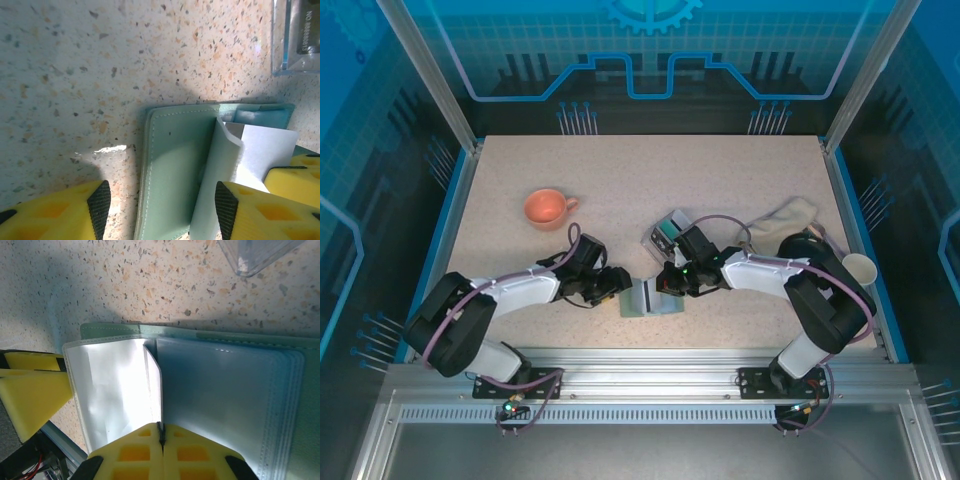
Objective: Put the credit cards into the card holder
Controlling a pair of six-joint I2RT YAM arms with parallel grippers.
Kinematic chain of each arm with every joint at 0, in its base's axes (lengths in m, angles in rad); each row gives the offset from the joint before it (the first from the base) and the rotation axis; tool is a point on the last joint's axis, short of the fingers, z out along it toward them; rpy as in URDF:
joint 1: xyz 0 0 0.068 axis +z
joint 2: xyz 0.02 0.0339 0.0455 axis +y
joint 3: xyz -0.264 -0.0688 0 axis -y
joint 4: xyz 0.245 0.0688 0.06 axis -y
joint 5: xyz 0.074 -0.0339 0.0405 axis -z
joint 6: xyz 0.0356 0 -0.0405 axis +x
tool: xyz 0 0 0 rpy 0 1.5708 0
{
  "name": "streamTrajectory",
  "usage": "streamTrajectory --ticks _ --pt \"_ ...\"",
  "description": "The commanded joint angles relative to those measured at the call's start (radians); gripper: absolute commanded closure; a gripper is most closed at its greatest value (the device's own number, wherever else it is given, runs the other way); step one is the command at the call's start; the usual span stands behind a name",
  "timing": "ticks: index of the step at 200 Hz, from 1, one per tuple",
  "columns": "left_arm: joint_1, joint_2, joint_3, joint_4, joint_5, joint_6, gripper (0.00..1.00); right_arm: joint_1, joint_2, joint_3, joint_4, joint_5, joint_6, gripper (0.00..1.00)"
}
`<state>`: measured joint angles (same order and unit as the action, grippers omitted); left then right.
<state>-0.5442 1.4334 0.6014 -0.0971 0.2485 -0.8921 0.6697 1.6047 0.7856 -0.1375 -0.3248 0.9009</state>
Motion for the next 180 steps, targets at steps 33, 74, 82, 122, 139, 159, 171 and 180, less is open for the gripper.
streamTrajectory --ticks 33,74,82,122,139,159,171,180 --pt "0.004 -0.120 -0.035 -0.015 -0.083 -0.003 0.32 0.008 0.003 -0.008 -0.006 0.005 0.012 1.00" --pt "-0.013 0.023 0.040 0.016 0.036 0.054 0.42 0.000 -0.039 -0.006 0.029 -0.026 0.030 1.00" --pt "-0.019 0.046 0.060 0.001 0.038 0.065 0.46 -0.004 -0.051 -0.010 0.040 -0.035 0.035 1.00" --pt "-0.023 0.112 0.074 -0.062 -0.015 0.070 0.65 -0.040 -0.127 -0.054 0.053 -0.030 0.046 1.00" --pt "-0.023 0.131 0.069 -0.052 -0.009 0.069 0.72 -0.051 -0.135 -0.064 0.029 -0.020 0.034 1.00" --pt "-0.023 0.149 0.070 -0.050 -0.006 0.079 0.74 -0.056 -0.118 -0.076 0.045 -0.033 0.032 1.00" --pt "-0.022 0.156 0.070 -0.051 -0.005 0.085 0.75 -0.055 -0.099 -0.078 0.062 -0.044 0.031 1.00" --pt "-0.023 0.160 0.070 -0.048 -0.005 0.089 0.76 -0.053 -0.081 -0.079 0.079 -0.048 0.034 1.00"
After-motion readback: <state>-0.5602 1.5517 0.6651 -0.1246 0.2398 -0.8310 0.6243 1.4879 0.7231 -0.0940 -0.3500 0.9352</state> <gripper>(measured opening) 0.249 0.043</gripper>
